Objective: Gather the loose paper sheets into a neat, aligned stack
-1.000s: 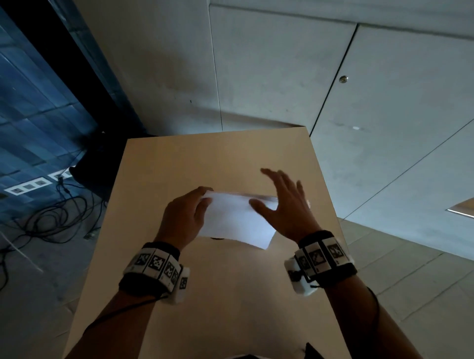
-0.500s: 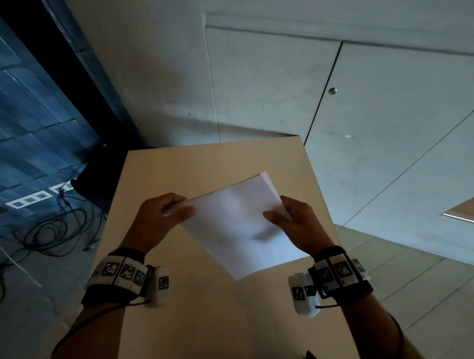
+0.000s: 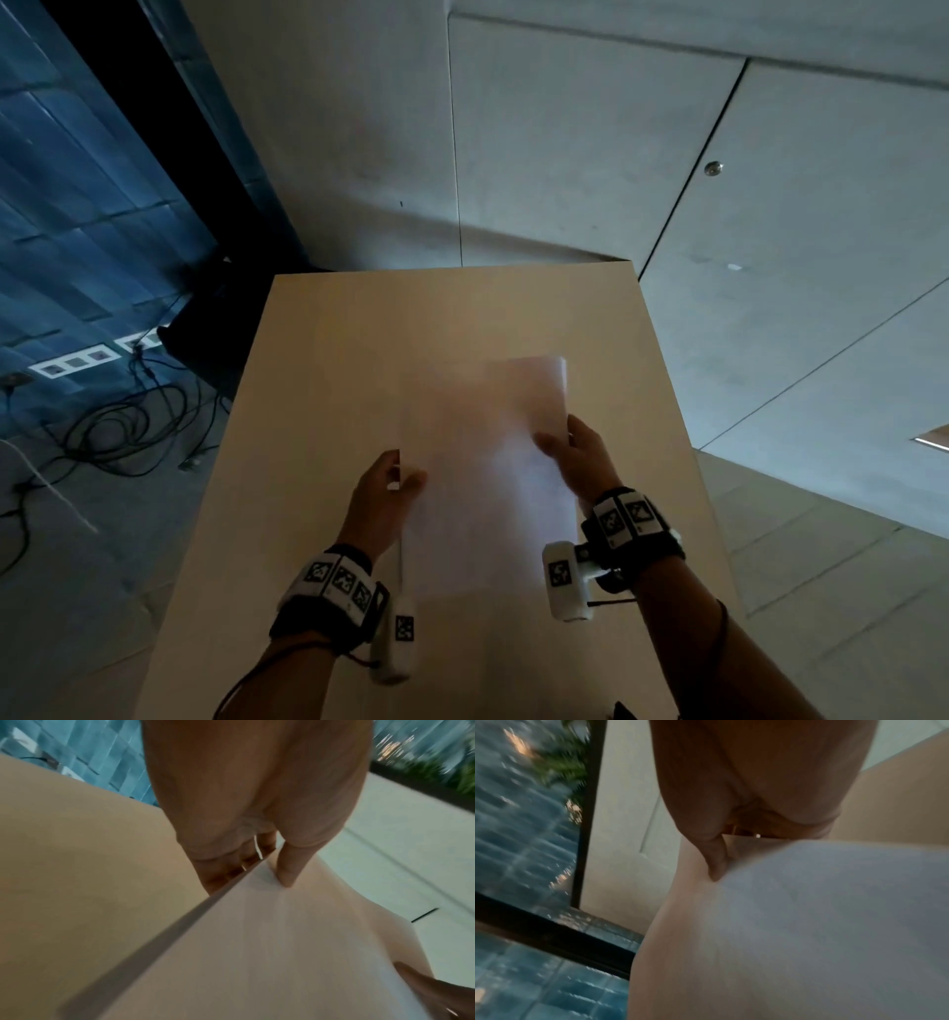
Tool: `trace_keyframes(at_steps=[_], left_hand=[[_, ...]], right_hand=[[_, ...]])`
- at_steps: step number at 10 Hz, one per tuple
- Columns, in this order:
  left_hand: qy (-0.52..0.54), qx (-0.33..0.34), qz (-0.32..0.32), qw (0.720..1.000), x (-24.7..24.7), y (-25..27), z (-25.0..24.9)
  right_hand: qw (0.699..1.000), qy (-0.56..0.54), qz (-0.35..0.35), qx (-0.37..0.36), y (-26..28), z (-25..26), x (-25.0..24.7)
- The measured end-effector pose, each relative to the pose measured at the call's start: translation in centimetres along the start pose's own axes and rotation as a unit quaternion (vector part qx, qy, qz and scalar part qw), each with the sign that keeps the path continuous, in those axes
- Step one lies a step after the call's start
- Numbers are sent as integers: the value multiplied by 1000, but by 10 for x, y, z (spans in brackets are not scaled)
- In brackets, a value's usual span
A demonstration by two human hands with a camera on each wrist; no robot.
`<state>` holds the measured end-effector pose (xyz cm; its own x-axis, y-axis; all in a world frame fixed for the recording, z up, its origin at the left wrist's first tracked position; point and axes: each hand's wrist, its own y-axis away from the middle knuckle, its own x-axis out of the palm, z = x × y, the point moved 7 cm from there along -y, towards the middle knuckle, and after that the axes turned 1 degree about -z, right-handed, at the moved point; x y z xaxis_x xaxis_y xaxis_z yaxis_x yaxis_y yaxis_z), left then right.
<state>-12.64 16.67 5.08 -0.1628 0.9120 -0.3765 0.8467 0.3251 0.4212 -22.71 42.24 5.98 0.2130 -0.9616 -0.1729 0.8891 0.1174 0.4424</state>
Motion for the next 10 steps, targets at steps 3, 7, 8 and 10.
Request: trace_keyframes(at_steps=[3,7,8,10], left_hand=[[-76,-70,-48,993,-4,-41,35],[-200,-88,-57,974,-1,-104,49],[-239,-88,-40,966,-2,-105,60],[-250,-61,-46,965,-16,-75,74]], right_hand=[[986,151,3,65,-21,-29,38],[968,198,-98,121,-84,-51,41],[964,214,-97,127,-83,-66,41],[962,213,-133,108,-44,-82,19]])
